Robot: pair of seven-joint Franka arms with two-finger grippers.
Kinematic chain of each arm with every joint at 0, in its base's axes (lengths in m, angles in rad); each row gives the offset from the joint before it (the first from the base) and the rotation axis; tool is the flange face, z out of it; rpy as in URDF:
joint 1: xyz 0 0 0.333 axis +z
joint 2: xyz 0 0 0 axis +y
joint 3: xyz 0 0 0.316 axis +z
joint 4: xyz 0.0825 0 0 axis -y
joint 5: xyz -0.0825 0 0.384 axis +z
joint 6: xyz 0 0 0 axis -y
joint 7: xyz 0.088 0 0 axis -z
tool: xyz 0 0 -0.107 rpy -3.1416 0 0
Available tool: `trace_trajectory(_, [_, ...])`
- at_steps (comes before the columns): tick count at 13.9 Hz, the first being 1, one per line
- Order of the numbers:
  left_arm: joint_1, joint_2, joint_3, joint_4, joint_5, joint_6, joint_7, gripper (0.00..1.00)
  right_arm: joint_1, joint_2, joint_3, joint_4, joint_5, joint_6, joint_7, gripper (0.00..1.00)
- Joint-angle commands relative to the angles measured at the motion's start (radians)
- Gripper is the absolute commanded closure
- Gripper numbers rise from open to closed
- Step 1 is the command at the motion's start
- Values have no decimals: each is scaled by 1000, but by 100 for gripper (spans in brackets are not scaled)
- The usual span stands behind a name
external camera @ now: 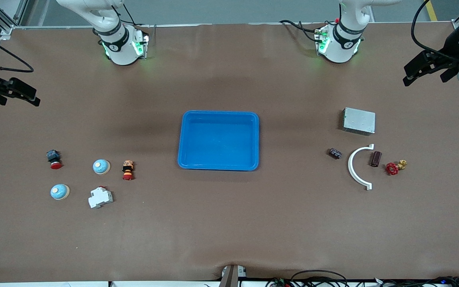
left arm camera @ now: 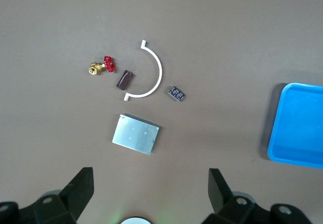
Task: Place electrolytic capacitor and blue bell in tray
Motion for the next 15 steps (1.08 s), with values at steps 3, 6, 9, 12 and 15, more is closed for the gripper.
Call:
trace_trajectory(3, [14, 12, 0, 30, -19, -35, -7, 0, -10, -9, 7, 0, -1, -14, 10, 0])
trace_trajectory(6, [16, 50, 6, 53, -14, -35, -5, 0, -10, -9, 7, 0, -1, -14, 10, 0])
trace_trajectory(9, [8, 92, 5, 24, -11, -33, -27, 0, -10, -9, 9, 0, -1, -19, 12, 0])
trace_trajectory(12, [9, 116, 0, -54, -8, 55, -62, 0, -10, -9, 9, 0, -1, -19, 12, 0])
trace_trajectory(15, [3, 116, -4, -189, -8, 218, -193, 0, -12, 0, 9, -3, -1, -13, 10, 0])
